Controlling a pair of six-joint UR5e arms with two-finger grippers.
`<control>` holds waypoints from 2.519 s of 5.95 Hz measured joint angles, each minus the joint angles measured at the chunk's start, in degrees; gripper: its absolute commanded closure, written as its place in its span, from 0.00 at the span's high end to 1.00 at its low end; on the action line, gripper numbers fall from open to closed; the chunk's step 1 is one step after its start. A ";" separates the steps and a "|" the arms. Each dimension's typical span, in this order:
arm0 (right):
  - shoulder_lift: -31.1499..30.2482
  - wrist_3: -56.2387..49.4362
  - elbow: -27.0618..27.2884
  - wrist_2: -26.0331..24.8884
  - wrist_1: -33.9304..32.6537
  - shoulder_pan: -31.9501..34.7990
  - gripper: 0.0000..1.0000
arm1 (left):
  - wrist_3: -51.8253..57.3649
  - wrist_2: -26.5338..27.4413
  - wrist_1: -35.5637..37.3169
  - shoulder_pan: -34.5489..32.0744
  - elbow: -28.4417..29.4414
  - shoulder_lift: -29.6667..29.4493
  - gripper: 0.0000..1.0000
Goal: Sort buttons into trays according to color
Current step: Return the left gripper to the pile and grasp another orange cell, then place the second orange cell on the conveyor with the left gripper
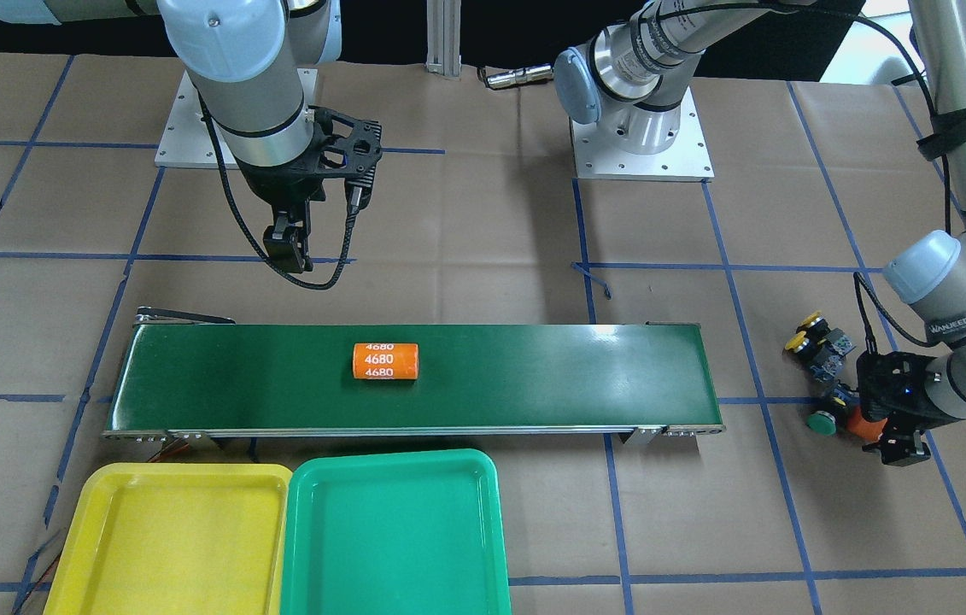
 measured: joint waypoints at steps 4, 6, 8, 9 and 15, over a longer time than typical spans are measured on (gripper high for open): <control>0.68 -8.26 0.16 1.32 -2.69 0.12 1.00 | -3.98 -1.30 -1.26 0.20 1.02 1.58 0.00; 0.47 -5.33 0.30 2.47 -2.51 0.14 1.00 | -12.48 -1.80 -9.76 -3.56 2.30 5.91 0.00; 0.09 -2.75 0.31 2.47 -3.00 0.15 1.00 | -27.54 -2.26 -15.20 -14.30 2.05 10.12 0.00; 0.06 -2.20 0.15 2.56 -3.17 0.15 1.00 | -34.85 -3.54 -15.90 -19.45 1.36 10.83 0.00; 0.05 -1.48 -0.24 2.70 -3.21 0.15 1.00 | -43.32 -9.72 -11.92 -26.45 -8.66 14.95 0.98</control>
